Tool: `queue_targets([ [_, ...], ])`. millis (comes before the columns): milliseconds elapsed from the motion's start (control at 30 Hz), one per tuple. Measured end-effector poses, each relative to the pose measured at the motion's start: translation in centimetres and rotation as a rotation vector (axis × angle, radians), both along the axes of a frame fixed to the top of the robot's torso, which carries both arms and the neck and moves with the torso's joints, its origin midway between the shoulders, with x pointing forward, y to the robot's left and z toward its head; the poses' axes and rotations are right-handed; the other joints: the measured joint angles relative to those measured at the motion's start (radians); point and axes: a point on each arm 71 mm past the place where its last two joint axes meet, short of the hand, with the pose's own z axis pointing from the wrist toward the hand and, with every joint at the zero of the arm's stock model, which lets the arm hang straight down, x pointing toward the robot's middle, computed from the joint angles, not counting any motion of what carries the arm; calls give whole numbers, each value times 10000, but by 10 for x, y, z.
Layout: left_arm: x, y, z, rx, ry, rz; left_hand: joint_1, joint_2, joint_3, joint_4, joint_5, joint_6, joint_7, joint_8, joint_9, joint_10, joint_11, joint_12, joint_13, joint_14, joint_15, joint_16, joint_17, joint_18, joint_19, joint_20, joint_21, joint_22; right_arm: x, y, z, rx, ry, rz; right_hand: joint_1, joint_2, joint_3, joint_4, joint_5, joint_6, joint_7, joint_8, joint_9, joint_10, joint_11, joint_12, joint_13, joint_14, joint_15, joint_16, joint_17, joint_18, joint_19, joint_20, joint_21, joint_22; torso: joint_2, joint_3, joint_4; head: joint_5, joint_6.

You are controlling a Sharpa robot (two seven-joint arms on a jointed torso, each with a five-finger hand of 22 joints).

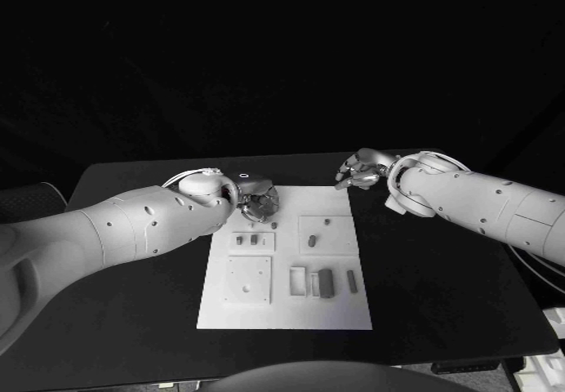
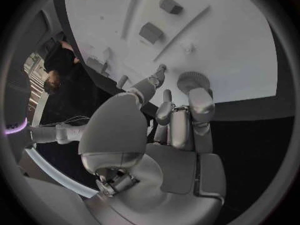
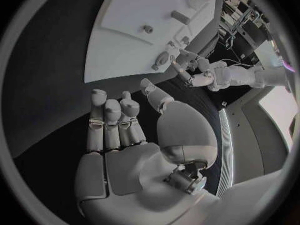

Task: Assemble the parts on the task board

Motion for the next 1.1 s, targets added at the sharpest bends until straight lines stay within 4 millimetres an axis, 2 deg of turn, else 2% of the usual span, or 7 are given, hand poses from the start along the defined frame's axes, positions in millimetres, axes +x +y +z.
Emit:
queue_targets([
  [267, 0, 3, -5, 0, 29, 34, -53, -54, -53, 53, 0, -42, 39, 0, -27, -1, 0, -45, -79, 1, 0, -23, -44, -3, 0, 1, 0, -1, 0, 1, 0, 13, -10, 13, 0, 0, 0, 0, 0, 0, -1, 0, 0, 1, -1, 0, 1, 22, -21, 0, 0, 1, -1, 2, 0, -1, 10, -23, 10, -21, -15],
  [700, -3, -1, -16, -110, 26, 64, -53, -53, 3, 108, 0, -41, 39, 40, -33, -56, 54, -105, -160, 2, 1, -62, -78, -14, -2, 3, 0, -3, 0, 2, 0, 30, -24, 29, 0, 0, 0, 0, 0, -16, -18, -35, 0, 2, -2, 0, 1, 21, -20, 0, 1, 0, -1, 2, 0, -2, 12, -11, 13, 22, 5],
  [900, -4, -1, -19, -161, 16, 99, -53, -53, 3, 108, 0, 7, 87, 39, -33, -92, 91, -106, -173, 3, 2, -62, -78, -19, -1, 4, -1, -2, 0, 2, 0, 79, -12, 13, 0, 0, 70, 70, 0, -54, 17, -81, 16, 22, -20, 0, -17, 186, -75, 0, -42, 0, 271, -88, -22, -3, 15, -11, -5, 27, -16],
  [1000, -4, 0, -21, -178, 17, 118, -52, -53, 3, 108, 1, 8, 87, 40, -33, -93, 90, -106, -193, 4, 2, -62, -82, -19, -3, 5, -1, -3, 0, 1, 1, 133, -35, -6, 0, 0, 145, 145, 4, -71, 27, -88, 67, 74, -39, -293, -254, 491, -53, -386, -350, -2, 567, -196, -353, -305, 17, -4, -6, 27, -22],
  [1100, -4, -2, -21, -205, 10, 99, -52, -53, 3, 108, 0, 8, 86, 78, -33, -150, 78, -146, -236, 3, 2, -62, -90, -19, -16, 19, -1, -3, 0, 1, 1, 193, -85, -38, 0, 0, 281, 133, 21, -160, -52, -117, 150, 164, -98, -1208, -802, 823, 22, -1529, -986, -7, 828, -176, -1098, -961, 15, -5, -4, 17, -32],
])
